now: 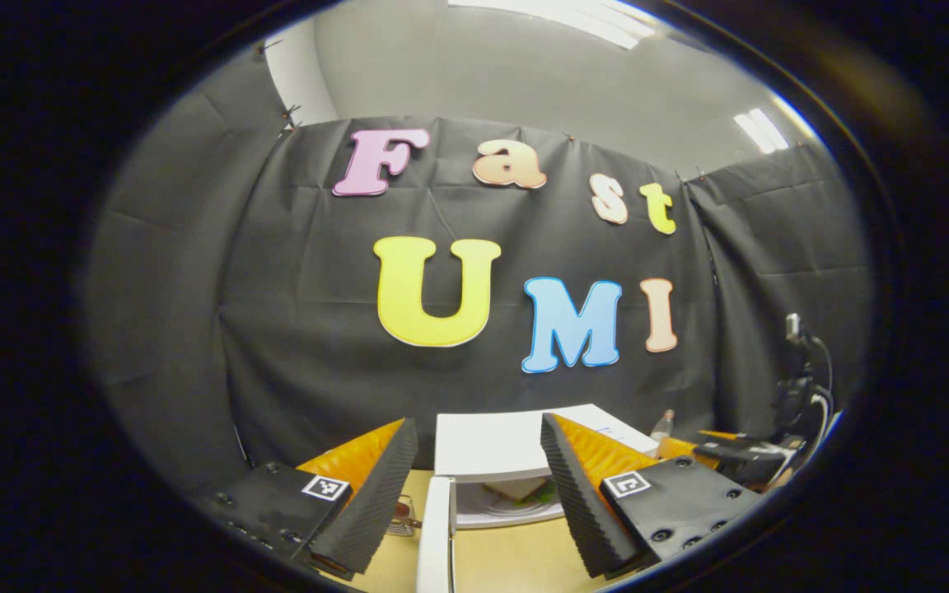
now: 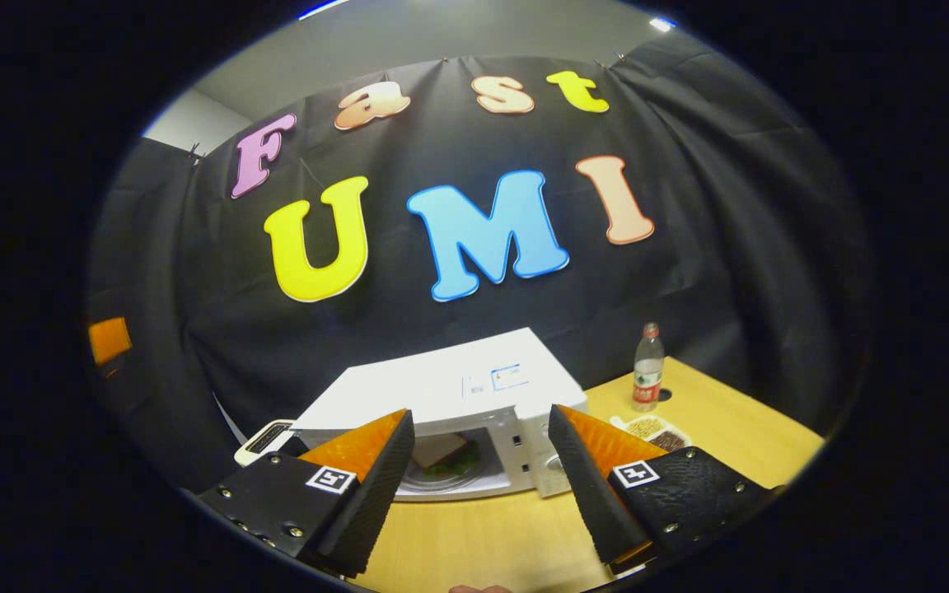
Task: Open the microwave oven with the left hand, put the food in, and close the microwave oven.
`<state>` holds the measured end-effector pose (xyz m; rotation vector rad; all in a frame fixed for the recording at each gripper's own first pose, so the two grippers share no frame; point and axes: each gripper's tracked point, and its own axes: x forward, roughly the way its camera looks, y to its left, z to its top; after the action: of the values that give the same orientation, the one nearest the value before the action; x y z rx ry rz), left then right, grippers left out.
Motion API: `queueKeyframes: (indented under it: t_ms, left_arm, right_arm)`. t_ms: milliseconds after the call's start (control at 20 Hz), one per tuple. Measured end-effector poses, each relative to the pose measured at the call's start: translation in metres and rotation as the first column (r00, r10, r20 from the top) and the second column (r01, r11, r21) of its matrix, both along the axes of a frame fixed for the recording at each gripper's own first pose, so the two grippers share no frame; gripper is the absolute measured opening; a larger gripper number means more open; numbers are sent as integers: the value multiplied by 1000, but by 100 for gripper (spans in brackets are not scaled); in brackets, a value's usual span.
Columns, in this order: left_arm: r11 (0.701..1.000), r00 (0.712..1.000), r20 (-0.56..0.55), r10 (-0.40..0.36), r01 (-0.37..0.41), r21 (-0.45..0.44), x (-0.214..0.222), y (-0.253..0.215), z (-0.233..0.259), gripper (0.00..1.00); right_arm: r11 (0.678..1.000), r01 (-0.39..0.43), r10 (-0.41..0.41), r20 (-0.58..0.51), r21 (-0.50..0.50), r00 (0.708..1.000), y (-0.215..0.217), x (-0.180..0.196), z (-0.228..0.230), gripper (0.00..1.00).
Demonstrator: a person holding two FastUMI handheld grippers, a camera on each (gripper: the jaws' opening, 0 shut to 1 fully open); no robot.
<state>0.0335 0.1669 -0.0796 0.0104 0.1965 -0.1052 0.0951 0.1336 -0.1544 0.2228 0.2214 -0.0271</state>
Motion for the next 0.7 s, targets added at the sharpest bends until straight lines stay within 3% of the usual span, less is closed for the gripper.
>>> queueKeyframes:
  t_ms: [200,400,700]
  left_arm:
    - [1000,1000,6,-5,5,-15,-6,-17,-2,96]
    - [1000,1000,7,27,-27,-12,-14,-24,2,96]
    - [997,997,22,77,-78,22,-28,-24,6,96]
  right_arm:
    - [996,15,-10,51,-89,999,-46,-21,50,97]
    - [993,60,-48,107,-105,993,-76,-39,89,97]
    - [996,29,-18,123,-89,992,-86,-44,87,98]
